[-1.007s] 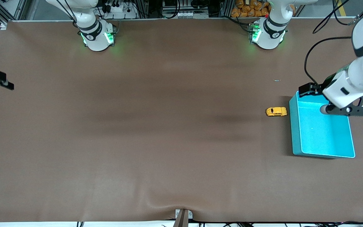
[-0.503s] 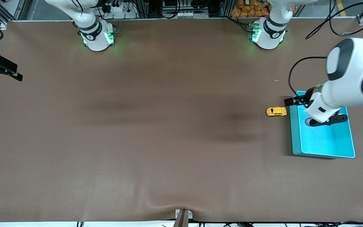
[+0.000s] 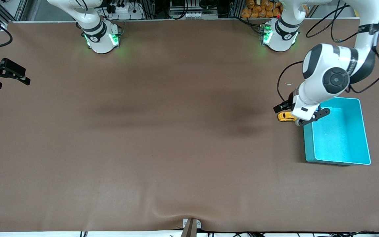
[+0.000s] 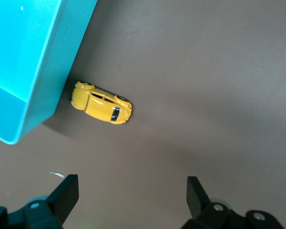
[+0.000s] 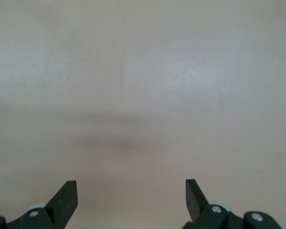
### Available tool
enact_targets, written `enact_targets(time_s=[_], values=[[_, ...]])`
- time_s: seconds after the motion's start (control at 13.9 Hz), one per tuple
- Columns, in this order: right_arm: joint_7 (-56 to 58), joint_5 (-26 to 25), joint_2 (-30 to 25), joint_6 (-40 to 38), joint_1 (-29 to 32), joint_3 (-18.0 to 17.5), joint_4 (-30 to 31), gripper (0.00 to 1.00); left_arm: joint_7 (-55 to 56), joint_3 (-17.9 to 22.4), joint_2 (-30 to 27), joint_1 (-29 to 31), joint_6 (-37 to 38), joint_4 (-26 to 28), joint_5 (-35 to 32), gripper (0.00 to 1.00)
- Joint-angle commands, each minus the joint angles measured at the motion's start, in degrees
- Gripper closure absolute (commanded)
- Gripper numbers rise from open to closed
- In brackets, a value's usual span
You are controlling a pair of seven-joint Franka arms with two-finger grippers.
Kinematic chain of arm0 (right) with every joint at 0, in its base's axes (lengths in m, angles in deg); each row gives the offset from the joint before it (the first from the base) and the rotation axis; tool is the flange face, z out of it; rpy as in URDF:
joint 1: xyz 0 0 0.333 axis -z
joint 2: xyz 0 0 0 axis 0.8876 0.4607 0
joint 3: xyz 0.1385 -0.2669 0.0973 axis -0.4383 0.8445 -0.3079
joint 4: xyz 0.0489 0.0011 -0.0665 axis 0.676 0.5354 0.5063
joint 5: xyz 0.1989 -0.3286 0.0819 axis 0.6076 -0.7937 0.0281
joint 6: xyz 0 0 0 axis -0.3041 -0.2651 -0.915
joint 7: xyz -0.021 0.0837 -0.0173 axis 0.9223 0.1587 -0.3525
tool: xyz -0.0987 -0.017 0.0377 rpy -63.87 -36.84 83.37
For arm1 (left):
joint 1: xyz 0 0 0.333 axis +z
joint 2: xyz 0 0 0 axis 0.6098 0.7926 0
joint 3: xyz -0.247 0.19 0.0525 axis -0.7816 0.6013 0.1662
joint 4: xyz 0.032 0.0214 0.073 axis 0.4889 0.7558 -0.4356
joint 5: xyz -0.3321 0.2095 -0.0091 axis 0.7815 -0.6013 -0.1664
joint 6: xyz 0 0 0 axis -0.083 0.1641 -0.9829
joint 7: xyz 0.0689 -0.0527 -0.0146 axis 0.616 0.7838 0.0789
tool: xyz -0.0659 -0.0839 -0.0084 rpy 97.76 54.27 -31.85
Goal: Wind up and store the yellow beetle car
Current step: 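Reach the left gripper down to the car beside the bin and grasp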
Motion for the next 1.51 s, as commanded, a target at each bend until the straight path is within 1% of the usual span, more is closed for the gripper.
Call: enact_targets(time_s=[0.0, 0.29, 0.43, 0.58, 0.93, 1.08, 1.29, 1.44], values=[[-1.3, -2.1, -1.4, 0.0, -1.0, 0.0, 1.1, 0.00, 7.0, -0.2, -1.8, 2.1, -4.2, 4.9, -0.7, 0.00], [-0.7, -2.3, -1.4, -0.2, -0.7, 0.2, 0.3, 0.00, 13.4, -0.3, -1.9, 6.5, -8.0, 8.0, -0.7, 0.00], [-0.7, -2.4, -1.4, -0.3, -0.6, 0.2, 0.3, 0.00, 19.1, -0.2, -1.6, 7.5, -9.0, 8.7, -0.7, 0.00], [-0.7, -2.4, -1.4, -0.3, -0.6, 0.4, 0.2, 0.00, 24.9, -0.2, -0.9, 8.4, -11.8, 9.9, -0.7, 0.00], [-0.7, -2.4, -1.4, -0.3, -0.6, 0.4, 0.2, 0.00, 37.6, -0.1, 2.7, 9.5, -18.1, 10.8, -0.7, 0.00], [-0.8, -2.4, -1.4, -0.3, -0.6, 0.4, 0.2, 0.00, 38.7, -0.1, 2.7, 9.7, -20.0, 12.6, -0.7, 0.00], [-0.7, -2.4, -1.4, -0.3, -0.6, 0.4, 0.2, 0.00, 39.1, -0.2, 2.8, 12.7, -24.2, 14.7, -0.7, 0.00], [-0.7, -2.4, -1.4, -0.3, -0.5, 0.4, 0.2, 0.00, 39.1, -0.2, 3.8, 12.9, -24.8, 15.0, -0.8, 0.00]])
